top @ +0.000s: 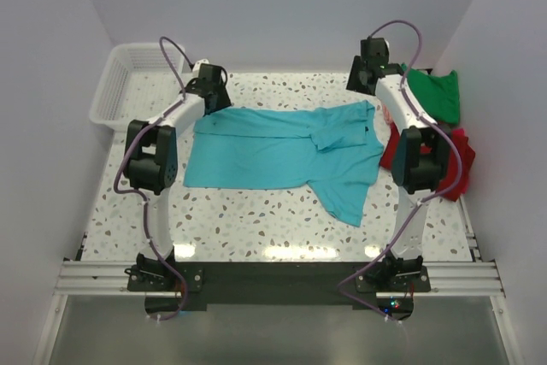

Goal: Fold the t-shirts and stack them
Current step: Fold the tshirt

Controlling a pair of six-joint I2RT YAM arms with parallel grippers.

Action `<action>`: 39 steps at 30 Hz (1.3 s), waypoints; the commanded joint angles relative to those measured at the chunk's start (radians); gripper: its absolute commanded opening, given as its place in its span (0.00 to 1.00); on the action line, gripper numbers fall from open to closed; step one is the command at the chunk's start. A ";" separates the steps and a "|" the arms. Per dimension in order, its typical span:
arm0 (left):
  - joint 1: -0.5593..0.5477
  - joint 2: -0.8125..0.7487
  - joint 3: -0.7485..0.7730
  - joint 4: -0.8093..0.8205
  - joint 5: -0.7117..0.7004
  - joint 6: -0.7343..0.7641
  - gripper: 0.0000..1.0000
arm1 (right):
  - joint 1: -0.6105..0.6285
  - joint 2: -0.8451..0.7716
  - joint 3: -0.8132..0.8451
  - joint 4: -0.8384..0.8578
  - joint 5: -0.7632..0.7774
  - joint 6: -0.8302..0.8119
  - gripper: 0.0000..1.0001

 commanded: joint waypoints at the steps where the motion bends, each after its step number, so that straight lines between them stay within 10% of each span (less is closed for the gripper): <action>1: -0.007 -0.040 -0.039 -0.021 0.017 0.016 0.70 | -0.001 -0.011 -0.079 -0.084 0.001 0.014 0.47; 28: -0.007 -0.020 -0.050 -0.078 0.042 0.022 0.70 | -0.001 0.057 -0.210 -0.215 0.006 0.090 0.40; 39: -0.007 -0.011 -0.051 -0.079 0.040 0.019 0.69 | 0.002 -0.041 -0.354 -0.204 0.014 0.097 0.12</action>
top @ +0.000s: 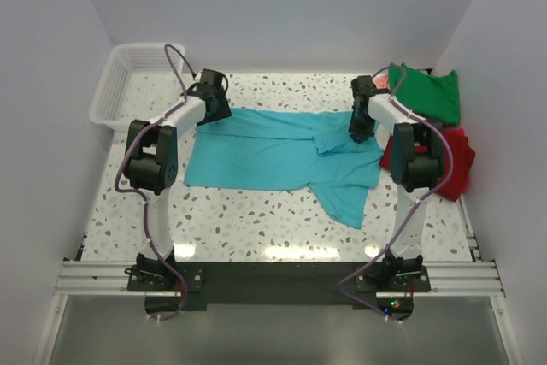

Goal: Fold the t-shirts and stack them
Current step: Fold the tshirt

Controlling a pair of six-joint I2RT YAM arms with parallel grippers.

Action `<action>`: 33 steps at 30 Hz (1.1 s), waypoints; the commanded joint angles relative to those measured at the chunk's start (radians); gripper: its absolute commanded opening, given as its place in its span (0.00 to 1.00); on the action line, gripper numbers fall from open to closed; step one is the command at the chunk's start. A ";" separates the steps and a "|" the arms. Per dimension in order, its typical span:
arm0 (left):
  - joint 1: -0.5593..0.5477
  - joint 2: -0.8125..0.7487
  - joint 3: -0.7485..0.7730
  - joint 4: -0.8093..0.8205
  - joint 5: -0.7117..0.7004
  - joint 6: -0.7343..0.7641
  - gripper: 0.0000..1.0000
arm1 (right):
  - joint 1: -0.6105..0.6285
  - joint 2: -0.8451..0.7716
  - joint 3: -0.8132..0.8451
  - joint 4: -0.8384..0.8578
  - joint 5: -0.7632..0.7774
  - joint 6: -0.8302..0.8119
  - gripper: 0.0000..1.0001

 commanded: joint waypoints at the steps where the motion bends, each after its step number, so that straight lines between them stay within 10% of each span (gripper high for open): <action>1: -0.003 -0.011 -0.002 0.003 0.004 0.011 0.69 | 0.002 -0.085 -0.069 -0.037 0.018 0.008 0.13; 11: 0.000 0.076 0.047 -0.049 -0.032 -0.014 0.70 | 0.019 -0.187 -0.137 -0.020 0.013 0.004 0.32; 19: 0.000 0.129 0.054 -0.102 -0.066 -0.040 0.70 | 0.028 -0.201 -0.144 -0.032 0.002 0.007 0.00; 33: 0.005 0.104 0.049 -0.149 -0.138 -0.089 0.70 | 0.071 -0.348 -0.276 -0.060 0.027 0.036 0.00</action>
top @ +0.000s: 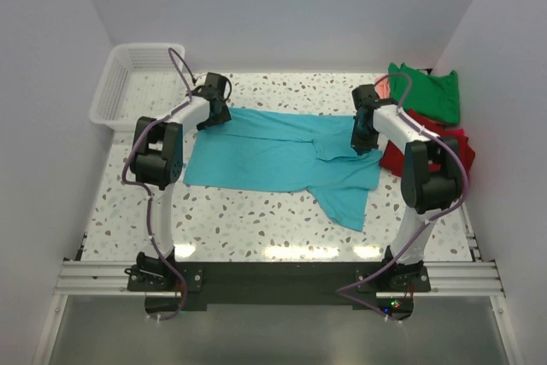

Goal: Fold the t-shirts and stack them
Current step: Fold the tshirt

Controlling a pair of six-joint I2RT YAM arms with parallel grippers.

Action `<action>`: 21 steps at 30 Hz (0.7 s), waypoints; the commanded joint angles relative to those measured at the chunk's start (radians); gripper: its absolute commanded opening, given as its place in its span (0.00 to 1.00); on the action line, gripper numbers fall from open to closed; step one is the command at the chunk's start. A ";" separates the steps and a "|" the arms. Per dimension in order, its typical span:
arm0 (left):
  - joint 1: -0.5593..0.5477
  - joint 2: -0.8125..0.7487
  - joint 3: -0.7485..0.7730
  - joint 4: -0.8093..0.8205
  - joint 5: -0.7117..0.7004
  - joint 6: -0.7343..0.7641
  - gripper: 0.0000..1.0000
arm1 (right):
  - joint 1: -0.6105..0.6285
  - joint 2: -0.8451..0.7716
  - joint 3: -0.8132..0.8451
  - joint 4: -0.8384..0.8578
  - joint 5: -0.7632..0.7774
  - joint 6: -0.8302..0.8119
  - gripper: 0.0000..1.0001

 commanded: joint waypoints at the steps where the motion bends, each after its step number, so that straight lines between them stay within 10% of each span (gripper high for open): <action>1: 0.009 0.017 -0.005 -0.086 -0.053 -0.035 0.70 | 0.042 -0.125 -0.055 -0.030 0.023 0.034 0.00; 9: 0.009 0.011 -0.002 -0.094 -0.064 -0.049 0.70 | 0.108 -0.209 -0.221 -0.027 0.032 0.110 0.00; 14: 0.013 0.010 -0.002 -0.096 -0.067 -0.052 0.70 | 0.125 -0.263 -0.281 -0.028 0.066 0.144 0.31; 21: 0.019 0.005 -0.002 -0.099 -0.073 -0.055 0.70 | 0.127 -0.266 -0.167 -0.017 0.156 0.134 0.34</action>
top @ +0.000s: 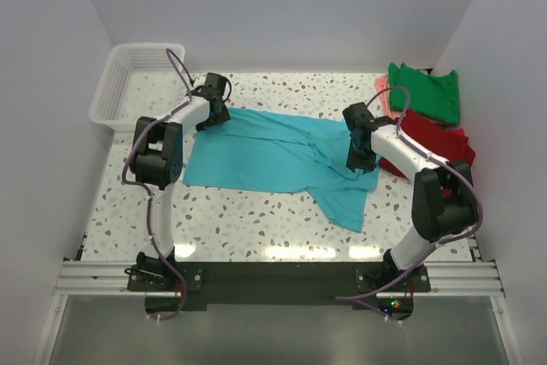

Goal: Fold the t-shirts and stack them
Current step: Fold the tshirt

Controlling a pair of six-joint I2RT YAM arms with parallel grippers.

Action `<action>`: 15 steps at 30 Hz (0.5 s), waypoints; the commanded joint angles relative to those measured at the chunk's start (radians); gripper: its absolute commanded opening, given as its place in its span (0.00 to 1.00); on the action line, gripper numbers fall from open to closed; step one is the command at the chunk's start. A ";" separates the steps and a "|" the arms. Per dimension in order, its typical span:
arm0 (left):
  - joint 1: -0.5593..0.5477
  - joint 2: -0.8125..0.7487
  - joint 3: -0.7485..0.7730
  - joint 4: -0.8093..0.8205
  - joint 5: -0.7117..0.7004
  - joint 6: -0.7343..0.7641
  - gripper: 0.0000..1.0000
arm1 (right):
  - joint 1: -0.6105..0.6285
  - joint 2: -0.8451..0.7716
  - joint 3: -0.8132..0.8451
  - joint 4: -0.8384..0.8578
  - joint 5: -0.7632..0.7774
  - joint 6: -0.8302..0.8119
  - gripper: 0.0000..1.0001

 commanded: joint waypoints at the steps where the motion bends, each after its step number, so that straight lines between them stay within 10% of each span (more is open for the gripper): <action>1: 0.019 0.003 -0.003 -0.082 -0.044 -0.006 0.70 | 0.003 0.008 0.143 0.021 0.099 0.009 0.34; 15: 0.035 -0.006 -0.015 -0.090 -0.062 -0.006 0.70 | -0.102 0.468 0.528 0.110 0.061 -0.056 0.29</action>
